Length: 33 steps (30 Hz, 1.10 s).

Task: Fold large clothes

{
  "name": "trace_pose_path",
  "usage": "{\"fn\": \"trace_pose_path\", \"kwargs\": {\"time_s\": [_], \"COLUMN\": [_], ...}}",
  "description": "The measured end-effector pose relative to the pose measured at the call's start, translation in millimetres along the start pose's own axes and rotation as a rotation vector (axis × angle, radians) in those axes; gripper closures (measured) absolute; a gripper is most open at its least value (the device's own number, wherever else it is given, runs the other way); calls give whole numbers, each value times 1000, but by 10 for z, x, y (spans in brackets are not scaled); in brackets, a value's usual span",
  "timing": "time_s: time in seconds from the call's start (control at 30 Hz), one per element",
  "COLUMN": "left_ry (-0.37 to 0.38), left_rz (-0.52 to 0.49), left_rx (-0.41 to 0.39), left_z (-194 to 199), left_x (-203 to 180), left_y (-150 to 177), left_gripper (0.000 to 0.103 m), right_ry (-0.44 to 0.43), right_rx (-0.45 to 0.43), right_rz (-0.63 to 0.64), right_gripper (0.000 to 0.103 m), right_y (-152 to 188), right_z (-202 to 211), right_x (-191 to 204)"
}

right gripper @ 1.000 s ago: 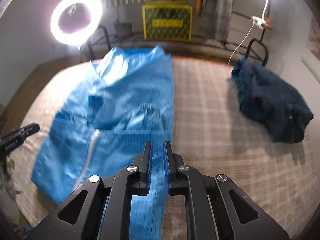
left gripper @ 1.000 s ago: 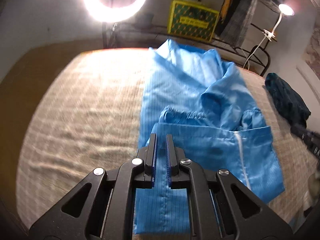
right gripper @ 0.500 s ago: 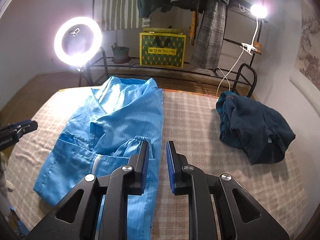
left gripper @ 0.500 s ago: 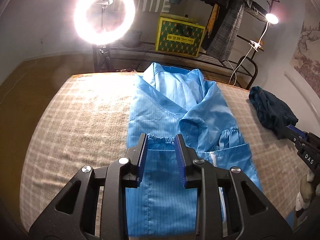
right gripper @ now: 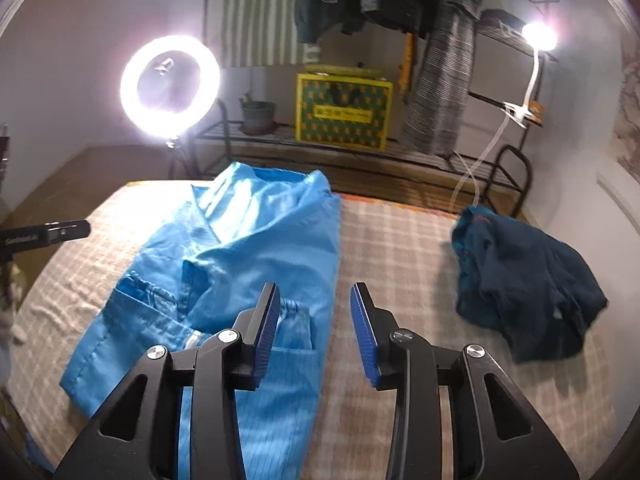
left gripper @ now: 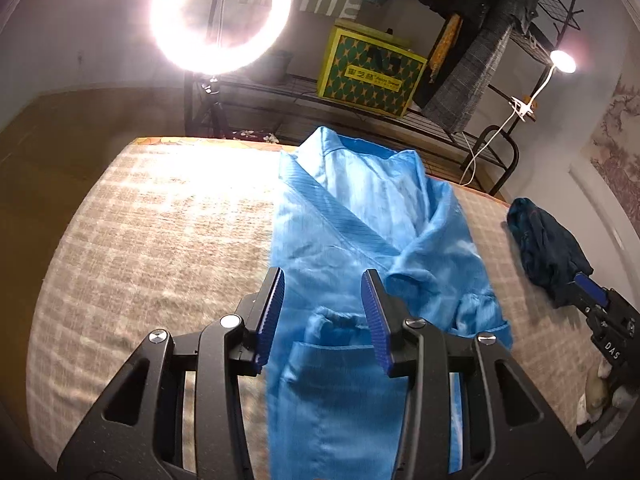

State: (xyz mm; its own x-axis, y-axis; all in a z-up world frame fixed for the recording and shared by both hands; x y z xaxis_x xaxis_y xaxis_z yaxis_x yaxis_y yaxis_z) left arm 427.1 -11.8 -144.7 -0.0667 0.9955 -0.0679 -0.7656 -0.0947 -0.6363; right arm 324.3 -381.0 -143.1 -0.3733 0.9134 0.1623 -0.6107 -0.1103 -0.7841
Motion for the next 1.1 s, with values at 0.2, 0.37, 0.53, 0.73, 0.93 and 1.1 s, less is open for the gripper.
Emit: {"fn": "trace_pose_path", "kwargs": {"time_s": [0.2, 0.37, 0.53, 0.73, 0.93, 1.1], "left_ry": [-17, -9, 19, 17, 17, 28], "left_rz": [-73, -150, -115, -121, -86, -84], "left_rx": [30, 46, 77, 98, 119, 112], "left_z": [-450, -837, -1293, -1746, -2092, -2234], "left_x": [52, -36, -42, -77, -56, -47], "left_y": [-81, -267, -514, -696, -790, -884], "left_gripper": [63, 63, 63, 62, 62, 62], "right_ry": [-128, -193, -236, -244, -221, -238], "right_rx": [62, 125, 156, 205, 287, 310], "right_rz": [-60, -81, -113, -92, -44, 36], "right_gripper": [68, 78, 84, 85, 84, 84], "right_y": [-57, -212, -377, -457, -437, -474], "right_z": [-418, -877, -1408, -1943, -2278, -2288], "right_x": [-371, -575, -711, -797, -822, -809]}}
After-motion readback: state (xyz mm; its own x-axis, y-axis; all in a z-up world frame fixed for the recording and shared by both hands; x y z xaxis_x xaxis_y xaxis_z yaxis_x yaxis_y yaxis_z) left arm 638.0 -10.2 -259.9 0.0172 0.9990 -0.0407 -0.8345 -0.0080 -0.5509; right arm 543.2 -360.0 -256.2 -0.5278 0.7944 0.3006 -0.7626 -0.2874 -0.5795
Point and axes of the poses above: each gripper's, at about its wrist camera, not at the fingertips, and z roughly against the way its jaws point, x to its left, y to its underside, the point moved 2 cm from there along -z, roughly the way its jaws point, and after that the axes turned 15 degrees about -y, right-handed, at the moved point
